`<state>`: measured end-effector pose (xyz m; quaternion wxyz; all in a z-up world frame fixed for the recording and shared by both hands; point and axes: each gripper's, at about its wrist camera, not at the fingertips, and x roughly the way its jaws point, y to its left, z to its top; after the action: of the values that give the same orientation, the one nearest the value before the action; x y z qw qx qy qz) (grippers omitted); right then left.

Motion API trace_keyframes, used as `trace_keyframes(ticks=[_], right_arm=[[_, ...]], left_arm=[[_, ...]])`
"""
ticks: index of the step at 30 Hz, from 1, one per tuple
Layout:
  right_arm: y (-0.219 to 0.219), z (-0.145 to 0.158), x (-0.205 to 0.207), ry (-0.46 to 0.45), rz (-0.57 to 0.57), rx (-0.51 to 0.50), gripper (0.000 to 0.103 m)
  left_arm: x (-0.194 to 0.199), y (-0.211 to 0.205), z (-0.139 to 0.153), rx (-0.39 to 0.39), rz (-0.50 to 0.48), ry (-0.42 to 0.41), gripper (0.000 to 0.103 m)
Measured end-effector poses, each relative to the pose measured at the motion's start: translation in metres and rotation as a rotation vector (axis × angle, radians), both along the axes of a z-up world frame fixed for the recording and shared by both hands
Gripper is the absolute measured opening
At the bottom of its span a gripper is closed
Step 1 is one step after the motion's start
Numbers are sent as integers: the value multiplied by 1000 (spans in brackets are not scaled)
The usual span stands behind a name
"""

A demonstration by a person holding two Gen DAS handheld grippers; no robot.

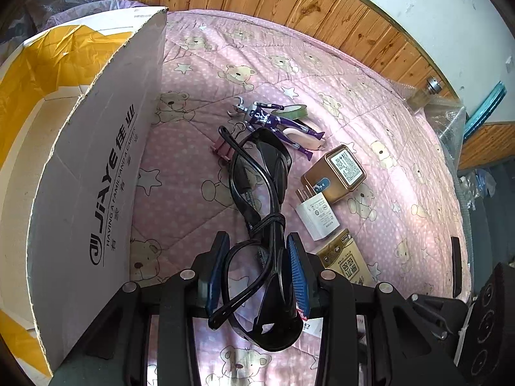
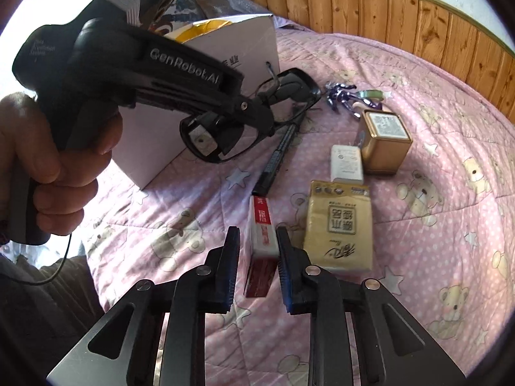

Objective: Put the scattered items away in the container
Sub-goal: 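Close left tool on the eyeglasses while right tool grasps the red staples box, then carry eyeglasses and staples box into the white box and open both tools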

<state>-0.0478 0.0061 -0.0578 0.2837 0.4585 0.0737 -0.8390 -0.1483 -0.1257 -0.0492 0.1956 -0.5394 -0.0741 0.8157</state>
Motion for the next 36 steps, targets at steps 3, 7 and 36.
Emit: trace_keyframes(ticks=[3, 7, 36], right_arm=[[-7, -10, -1, -14, -28, -13, 16], [-5, -3, 1, -25, -77, -59, 15], [4, 79, 12, 56, -289, -155, 15]], left_arm=[[0, -1, -7, 3, -5, -1, 38], [-1, -1, 0, 14, -5, 10, 38], [62, -31, 65, 137, -30, 130, 38]])
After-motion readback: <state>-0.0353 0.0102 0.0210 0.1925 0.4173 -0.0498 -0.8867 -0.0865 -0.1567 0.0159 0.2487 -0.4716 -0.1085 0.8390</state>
